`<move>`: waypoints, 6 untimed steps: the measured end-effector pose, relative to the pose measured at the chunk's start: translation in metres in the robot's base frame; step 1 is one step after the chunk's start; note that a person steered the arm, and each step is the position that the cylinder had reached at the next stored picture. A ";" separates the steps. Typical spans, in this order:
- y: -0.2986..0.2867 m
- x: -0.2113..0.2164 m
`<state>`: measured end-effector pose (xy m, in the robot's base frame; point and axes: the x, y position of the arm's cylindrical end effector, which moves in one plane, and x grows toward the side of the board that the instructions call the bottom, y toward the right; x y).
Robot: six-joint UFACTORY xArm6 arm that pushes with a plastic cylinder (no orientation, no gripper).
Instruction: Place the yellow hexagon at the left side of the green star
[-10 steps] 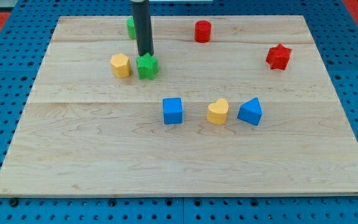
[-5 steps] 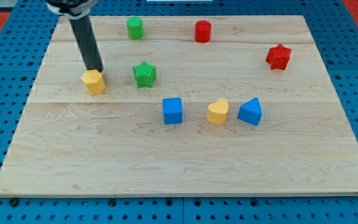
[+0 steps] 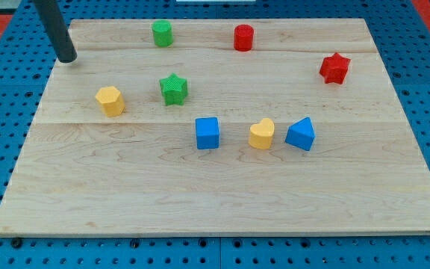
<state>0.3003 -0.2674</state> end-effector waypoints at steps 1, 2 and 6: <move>-0.011 0.000; -0.011 0.000; -0.014 0.007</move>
<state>0.3072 -0.2817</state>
